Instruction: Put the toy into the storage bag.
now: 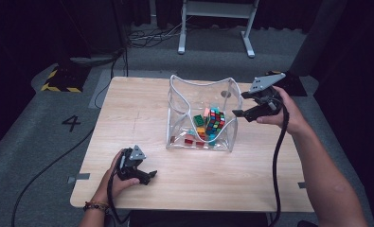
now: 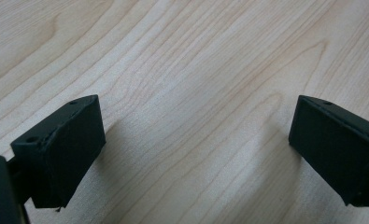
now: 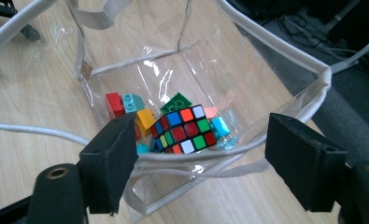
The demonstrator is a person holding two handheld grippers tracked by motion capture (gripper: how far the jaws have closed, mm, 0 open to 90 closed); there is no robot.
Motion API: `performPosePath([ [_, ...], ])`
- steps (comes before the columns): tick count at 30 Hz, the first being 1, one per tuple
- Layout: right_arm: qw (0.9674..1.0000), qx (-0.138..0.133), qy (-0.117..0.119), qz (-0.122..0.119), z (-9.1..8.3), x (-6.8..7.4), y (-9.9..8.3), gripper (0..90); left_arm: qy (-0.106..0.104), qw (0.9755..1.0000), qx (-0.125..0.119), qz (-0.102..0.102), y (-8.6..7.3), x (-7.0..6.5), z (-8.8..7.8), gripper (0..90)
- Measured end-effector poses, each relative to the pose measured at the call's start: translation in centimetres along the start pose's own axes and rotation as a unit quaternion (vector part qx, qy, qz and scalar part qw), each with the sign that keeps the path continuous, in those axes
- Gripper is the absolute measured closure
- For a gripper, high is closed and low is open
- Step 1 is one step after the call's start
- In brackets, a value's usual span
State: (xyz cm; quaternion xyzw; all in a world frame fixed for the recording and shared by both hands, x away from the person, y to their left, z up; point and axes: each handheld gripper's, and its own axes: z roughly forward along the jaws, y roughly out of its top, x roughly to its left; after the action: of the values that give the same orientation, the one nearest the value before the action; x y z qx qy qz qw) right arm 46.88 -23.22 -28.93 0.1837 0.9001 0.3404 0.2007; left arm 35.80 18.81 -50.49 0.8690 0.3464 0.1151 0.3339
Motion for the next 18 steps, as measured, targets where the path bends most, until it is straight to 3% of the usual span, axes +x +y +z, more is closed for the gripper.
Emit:
performPosePath([
  [6,0.9999,0.0,-0.01,-0.011,-0.1,0.7,-1.2,25.2,0.0,1.0,0.0,0.0,0.0,0.0,0.0,3.8],
  [18,0.9999,-0.011,-0.011,-0.006,-0.4,1.7,-3.5,24.2,0.001,1.0,-0.001,-0.003,0.0,0.0,0.1,3.4],
])
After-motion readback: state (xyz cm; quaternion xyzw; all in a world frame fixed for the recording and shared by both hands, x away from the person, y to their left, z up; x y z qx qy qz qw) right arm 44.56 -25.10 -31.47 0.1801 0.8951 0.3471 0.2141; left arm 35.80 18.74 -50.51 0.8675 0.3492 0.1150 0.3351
